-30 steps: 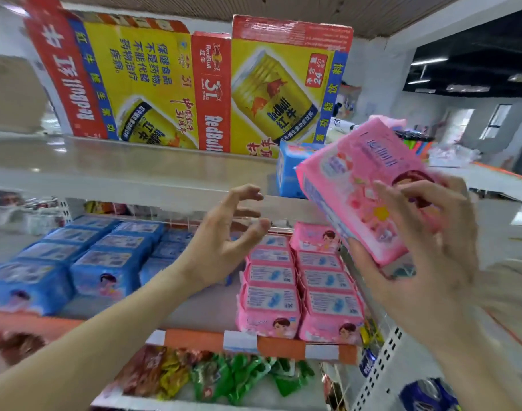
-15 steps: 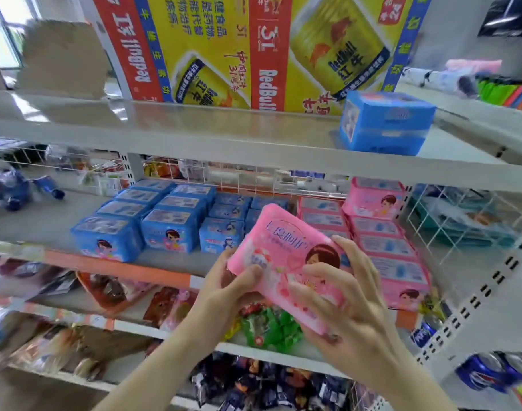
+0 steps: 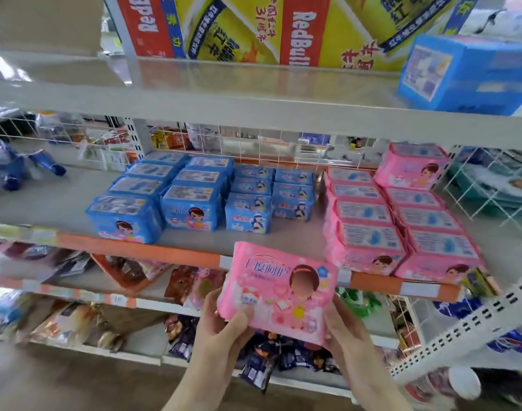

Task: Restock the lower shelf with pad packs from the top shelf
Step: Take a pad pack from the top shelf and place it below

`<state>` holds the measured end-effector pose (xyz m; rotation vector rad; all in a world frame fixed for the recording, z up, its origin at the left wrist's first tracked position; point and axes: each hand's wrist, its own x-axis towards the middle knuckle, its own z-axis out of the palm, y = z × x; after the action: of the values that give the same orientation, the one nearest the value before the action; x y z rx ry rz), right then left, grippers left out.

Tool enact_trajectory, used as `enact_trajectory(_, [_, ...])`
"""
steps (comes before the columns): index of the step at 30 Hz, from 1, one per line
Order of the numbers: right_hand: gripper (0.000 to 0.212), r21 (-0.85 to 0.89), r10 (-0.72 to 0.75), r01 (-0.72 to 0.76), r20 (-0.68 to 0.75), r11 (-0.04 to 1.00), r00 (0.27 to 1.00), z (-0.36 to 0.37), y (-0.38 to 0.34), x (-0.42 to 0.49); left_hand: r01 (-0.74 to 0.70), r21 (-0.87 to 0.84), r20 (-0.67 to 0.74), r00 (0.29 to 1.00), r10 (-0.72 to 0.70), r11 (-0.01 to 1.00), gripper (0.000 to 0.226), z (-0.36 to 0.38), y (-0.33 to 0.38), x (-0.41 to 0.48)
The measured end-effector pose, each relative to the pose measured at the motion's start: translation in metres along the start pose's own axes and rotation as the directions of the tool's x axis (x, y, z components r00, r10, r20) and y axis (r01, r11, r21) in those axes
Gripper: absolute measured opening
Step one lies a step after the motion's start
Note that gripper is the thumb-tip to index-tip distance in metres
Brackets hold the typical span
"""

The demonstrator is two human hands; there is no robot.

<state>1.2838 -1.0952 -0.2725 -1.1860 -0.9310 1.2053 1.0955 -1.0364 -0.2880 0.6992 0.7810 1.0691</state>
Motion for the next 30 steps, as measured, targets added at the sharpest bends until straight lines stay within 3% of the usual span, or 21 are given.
enact_trajectory(2, [0.049,-0.044,-0.003,0.003,0.001,0.999,1.000,0.003,-0.003,0.000,-0.004,0.044,0.007,1.000,0.004,0.999,0.109,-0.006,0.005,0.001])
enact_trajectory(6, [0.020,-0.037,-0.038,0.036,-0.041,0.999,0.998,-0.002,-0.003,0.000,-0.029,0.179,0.025,0.999,0.025,0.983,0.099,-0.017,0.013,0.004])
enact_trajectory(10, [0.029,-0.057,-0.038,0.031,-0.120,0.998,0.992,-0.014,0.001,-0.005,-0.038,0.288,0.034,0.999,0.029,0.957,0.089,-0.017,0.012,0.001])
enact_trajectory(14, [0.074,-0.061,-0.061,0.054,-0.114,0.997,0.992,-0.024,0.001,-0.013,-0.052,0.390,0.083,0.996,0.021,0.920,0.072,-0.007,0.008,-0.004])
enact_trajectory(16, [0.080,-0.085,-0.083,0.073,-0.116,0.994,0.990,-0.030,-0.002,-0.017,-0.064,0.422,0.109,0.994,0.020,0.905,0.069,-0.001,0.007,-0.007])
enact_trajectory(19, [0.072,-0.162,-0.123,0.103,-0.120,0.981,0.985,-0.043,-0.006,-0.025,-0.073,0.441,0.131,0.991,0.017,0.895,0.069,0.009,0.004,-0.012])
enact_trajectory(22, [0.033,-0.172,-0.160,0.152,-0.037,0.973,0.986,-0.061,-0.011,-0.037,-0.108,0.467,0.209,0.978,0.009,0.878,0.065,0.020,-0.003,-0.018])
enact_trajectory(24, [0.042,-0.149,-0.163,0.160,-0.004,0.976,0.987,-0.076,-0.014,-0.046,-0.122,0.475,0.240,0.971,0.005,0.871,0.061,0.028,-0.010,-0.022])
enact_trajectory(27, [0.064,-0.129,-0.177,0.179,0.022,0.975,0.984,-0.094,-0.013,-0.058,-0.118,0.487,0.247,0.969,-0.007,0.865,0.080,0.043,-0.024,-0.027])
enact_trajectory(30, [0.059,-0.117,-0.179,0.179,0.006,0.977,0.984,-0.111,-0.014,-0.064,-0.113,0.487,0.258,0.966,-0.019,0.866,0.087,0.060,-0.034,-0.030])
